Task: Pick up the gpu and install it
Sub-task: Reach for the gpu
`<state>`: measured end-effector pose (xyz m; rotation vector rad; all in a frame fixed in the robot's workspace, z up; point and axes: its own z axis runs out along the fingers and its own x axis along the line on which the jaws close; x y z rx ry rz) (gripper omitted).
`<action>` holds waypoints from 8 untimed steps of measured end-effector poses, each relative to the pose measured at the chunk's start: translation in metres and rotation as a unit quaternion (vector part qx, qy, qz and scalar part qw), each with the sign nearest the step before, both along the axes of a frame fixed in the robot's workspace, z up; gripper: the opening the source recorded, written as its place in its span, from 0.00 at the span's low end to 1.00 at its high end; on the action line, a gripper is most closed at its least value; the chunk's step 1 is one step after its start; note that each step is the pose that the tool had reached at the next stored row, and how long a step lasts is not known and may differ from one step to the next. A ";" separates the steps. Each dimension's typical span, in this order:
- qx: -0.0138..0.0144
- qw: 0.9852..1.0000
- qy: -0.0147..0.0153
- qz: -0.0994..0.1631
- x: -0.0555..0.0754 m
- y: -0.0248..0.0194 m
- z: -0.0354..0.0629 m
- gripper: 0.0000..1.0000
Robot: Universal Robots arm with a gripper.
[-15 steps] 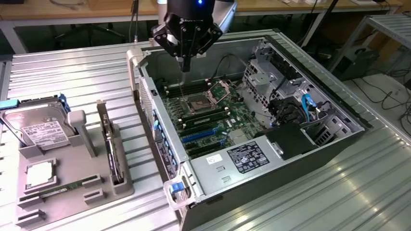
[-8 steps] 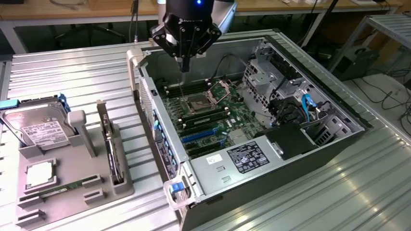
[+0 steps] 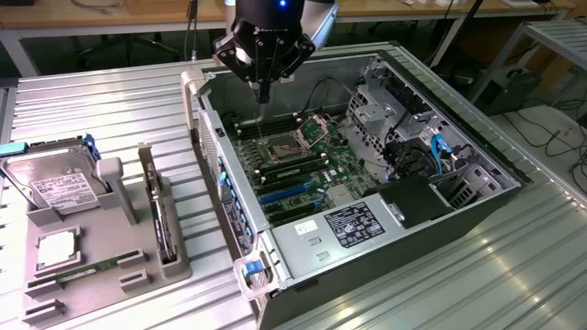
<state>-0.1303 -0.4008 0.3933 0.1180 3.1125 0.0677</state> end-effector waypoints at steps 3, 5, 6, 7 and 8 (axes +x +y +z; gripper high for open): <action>0.000 1.000 0.000 0.000 -0.001 -0.0003 0.0000 0.11; 0.000 1.000 0.000 0.000 -0.001 -0.0004 0.0000 0.11; 0.000 1.000 0.000 0.000 -0.001 -0.0004 0.0000 0.11; 0.000 1.000 0.000 0.000 -0.002 -0.0005 0.0000 0.11; 0.000 1.000 0.000 0.000 -0.002 -0.0005 0.0000 0.11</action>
